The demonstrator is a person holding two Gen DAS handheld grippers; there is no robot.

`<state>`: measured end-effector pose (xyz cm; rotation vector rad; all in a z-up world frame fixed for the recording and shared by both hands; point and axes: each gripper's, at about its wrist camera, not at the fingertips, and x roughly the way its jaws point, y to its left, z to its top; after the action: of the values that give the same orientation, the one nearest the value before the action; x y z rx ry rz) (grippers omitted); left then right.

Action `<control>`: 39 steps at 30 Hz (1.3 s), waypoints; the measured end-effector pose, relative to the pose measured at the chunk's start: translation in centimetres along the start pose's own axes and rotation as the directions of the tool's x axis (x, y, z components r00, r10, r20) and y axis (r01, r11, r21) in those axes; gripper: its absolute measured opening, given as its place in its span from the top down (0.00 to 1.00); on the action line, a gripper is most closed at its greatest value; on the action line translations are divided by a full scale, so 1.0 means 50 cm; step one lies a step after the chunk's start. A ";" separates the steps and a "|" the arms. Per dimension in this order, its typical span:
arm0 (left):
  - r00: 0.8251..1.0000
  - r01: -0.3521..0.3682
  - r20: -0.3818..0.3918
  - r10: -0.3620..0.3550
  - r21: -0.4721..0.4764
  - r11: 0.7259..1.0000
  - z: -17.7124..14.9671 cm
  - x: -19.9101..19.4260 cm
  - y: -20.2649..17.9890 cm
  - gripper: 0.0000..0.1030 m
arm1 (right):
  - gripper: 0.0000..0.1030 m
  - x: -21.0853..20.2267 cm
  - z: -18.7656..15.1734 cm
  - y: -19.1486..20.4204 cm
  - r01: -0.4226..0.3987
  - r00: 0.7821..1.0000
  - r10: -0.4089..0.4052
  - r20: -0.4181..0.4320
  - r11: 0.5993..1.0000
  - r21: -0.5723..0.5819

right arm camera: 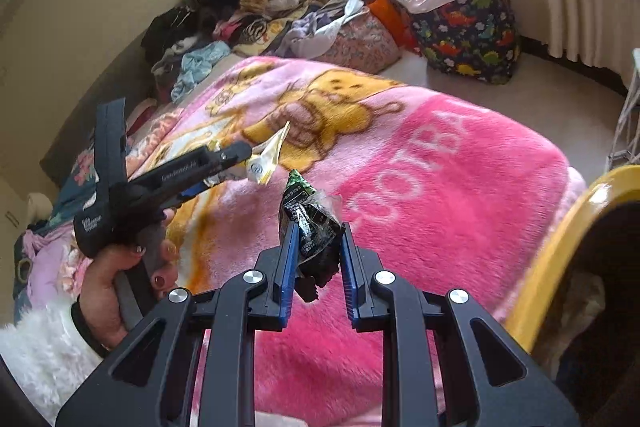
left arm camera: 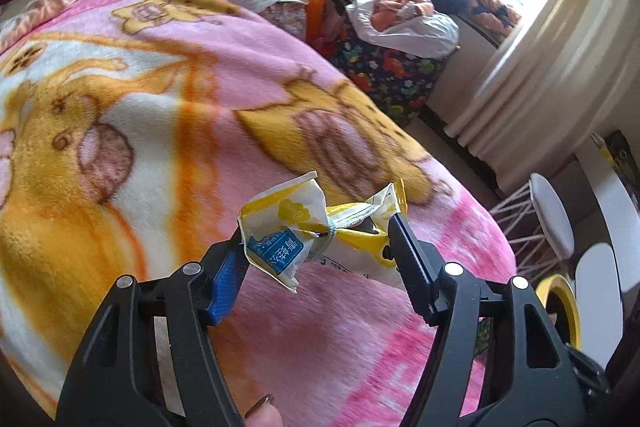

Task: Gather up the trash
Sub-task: 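Carry the chip bag and green wrapper over the bin with both tools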

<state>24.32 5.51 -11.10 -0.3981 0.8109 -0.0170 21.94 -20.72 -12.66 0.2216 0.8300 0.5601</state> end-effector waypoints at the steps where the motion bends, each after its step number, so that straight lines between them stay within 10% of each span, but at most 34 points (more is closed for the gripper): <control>1: 1.000 0.005 0.001 -0.005 0.011 1.000 -0.003 -0.003 -0.011 0.43 | 0.81 -0.008 0.000 -0.007 0.003 1.000 -0.003 0.005 1.000 0.007; 39: 0.984 0.173 -0.017 -0.176 0.269 0.947 -0.106 -0.088 -0.295 0.43 | 0.81 -0.248 -0.079 -0.169 0.096 0.970 -0.143 0.199 0.969 0.226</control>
<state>19.53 -9.21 -6.09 -0.2101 0.7516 -0.2888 15.50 -34.71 -10.73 0.4203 0.6888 0.3247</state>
